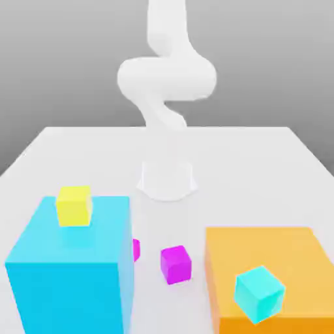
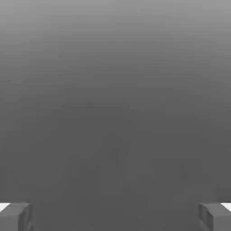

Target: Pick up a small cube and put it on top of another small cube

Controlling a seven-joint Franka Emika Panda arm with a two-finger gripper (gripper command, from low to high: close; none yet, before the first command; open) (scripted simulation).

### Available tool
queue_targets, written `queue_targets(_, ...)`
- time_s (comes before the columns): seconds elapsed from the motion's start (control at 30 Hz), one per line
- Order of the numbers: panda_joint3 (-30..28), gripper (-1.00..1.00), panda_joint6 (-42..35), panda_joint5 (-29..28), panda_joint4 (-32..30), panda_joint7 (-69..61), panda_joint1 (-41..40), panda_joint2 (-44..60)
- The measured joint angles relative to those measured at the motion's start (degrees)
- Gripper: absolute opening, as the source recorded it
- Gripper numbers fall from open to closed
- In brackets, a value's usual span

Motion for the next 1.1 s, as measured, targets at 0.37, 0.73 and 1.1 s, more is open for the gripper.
queue_targets(0.37, 9.45, 0.00, 12.32, 1.80, -12.79, 27.00, -8.01, 16.84)
queue_targets(0.73, 16.61, 0.00, 24.50, 1.43, -25.40, 55.12, -13.76, 33.66)
queue_targets(1.1, 5.52, 0.00, 39.63, -13.43, -28.11, 77.67, -5.98, 53.52)
